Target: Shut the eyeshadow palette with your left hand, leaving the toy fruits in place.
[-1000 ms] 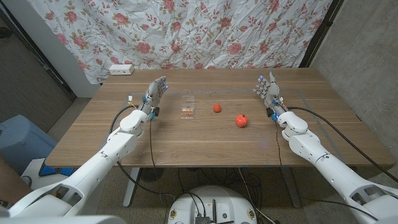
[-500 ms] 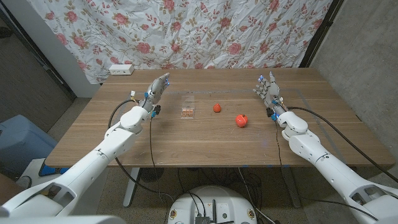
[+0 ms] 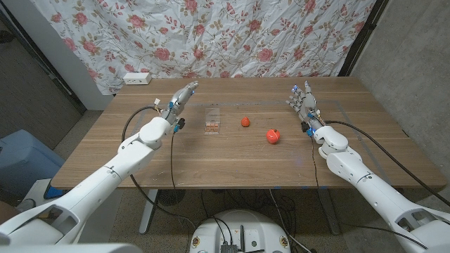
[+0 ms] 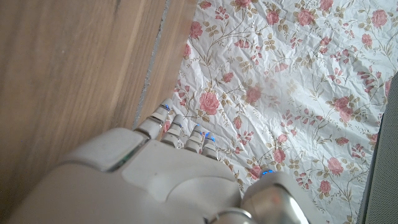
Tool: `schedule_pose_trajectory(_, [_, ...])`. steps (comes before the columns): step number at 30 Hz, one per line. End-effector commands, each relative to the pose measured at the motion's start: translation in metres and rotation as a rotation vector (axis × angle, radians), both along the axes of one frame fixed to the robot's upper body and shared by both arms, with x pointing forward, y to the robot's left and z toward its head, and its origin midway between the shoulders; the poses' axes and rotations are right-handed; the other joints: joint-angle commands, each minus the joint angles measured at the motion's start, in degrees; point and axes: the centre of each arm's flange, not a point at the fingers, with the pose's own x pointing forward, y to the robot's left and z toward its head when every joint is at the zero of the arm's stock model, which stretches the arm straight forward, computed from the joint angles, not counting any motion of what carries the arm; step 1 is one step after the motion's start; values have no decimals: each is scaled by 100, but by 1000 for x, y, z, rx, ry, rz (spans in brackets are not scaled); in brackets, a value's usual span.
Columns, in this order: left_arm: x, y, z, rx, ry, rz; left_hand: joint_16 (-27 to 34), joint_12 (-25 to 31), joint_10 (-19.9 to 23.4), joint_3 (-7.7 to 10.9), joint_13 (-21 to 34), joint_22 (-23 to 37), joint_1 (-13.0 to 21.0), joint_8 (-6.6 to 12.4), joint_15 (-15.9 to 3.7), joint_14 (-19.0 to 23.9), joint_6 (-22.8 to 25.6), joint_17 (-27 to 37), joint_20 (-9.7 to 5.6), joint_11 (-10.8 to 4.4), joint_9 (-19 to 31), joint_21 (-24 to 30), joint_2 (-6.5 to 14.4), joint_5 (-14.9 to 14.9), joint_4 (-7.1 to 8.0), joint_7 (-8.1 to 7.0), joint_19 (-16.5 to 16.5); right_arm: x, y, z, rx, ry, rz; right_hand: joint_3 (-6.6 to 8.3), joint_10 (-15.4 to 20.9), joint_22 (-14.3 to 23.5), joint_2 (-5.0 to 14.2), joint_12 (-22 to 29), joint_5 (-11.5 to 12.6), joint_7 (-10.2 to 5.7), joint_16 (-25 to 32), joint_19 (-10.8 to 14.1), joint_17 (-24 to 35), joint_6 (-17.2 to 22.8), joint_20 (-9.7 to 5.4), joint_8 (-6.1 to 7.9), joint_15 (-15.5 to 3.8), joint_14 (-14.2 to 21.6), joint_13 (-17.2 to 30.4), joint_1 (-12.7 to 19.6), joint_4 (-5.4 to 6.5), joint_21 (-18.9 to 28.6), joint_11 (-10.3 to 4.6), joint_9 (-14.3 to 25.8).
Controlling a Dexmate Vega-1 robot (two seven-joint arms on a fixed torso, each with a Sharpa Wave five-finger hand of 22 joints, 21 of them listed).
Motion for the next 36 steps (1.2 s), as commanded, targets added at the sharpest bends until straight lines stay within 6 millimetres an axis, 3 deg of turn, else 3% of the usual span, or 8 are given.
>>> schedule_pose_trajectory(1, [-11,-14,12,144,-26,76,25,7,24,-10,18,28,37,0,-9,-58,12,5,31,34,19,-21,401,-12,-82,56,-133,0,0,0,0,0,0,-9,1,17,563,30,22,-54,19,42,15,-4,15,32,-693,-19,16,-2,37,36,-62,30])
schedule_pose_trajectory(6, [-18,-22,19,253,-52,112,39,46,158,-30,20,28,54,43,1,-64,181,-4,142,57,21,-9,378,-18,-163,92,-245,0,0,0,0,0,0,-9,5,17,563,31,22,-47,17,41,15,-10,13,30,-701,-23,16,-2,37,35,-56,30])
schedule_pose_trajectory(13, [-23,-29,25,303,-23,133,44,51,234,-32,25,29,18,38,101,-90,283,7,284,159,25,-65,382,-16,-169,163,-674,0,0,0,0,0,0,-9,7,17,563,32,22,-39,18,41,15,-8,14,31,-695,-21,16,-2,37,36,-60,30])
schedule_pose_trajectory(23, [-20,-42,38,453,-1,177,34,82,396,-20,29,32,27,30,218,-219,358,4,287,153,28,-51,456,-18,-188,220,-1048,0,0,0,0,0,0,-9,4,17,563,31,22,-42,18,41,15,-4,14,33,-694,-21,16,-2,37,36,-59,30])
schedule_pose_trajectory(31, [-15,-53,49,531,-17,172,53,105,538,-6,32,28,56,98,237,-217,626,0,291,169,29,-12,473,-39,-242,262,-1143,0,0,0,0,0,0,-9,4,17,563,31,22,-43,18,41,15,-9,15,30,-691,-20,16,-2,37,36,-43,30])
schedule_pose_trajectory(36, [-13,-59,57,584,-20,185,67,145,709,-6,38,27,67,117,228,-192,787,-2,278,253,34,10,460,-54,-287,252,-1188,0,0,0,0,0,0,-9,6,17,563,32,22,-43,17,41,15,-5,15,32,-695,-23,16,-2,37,36,-53,30])
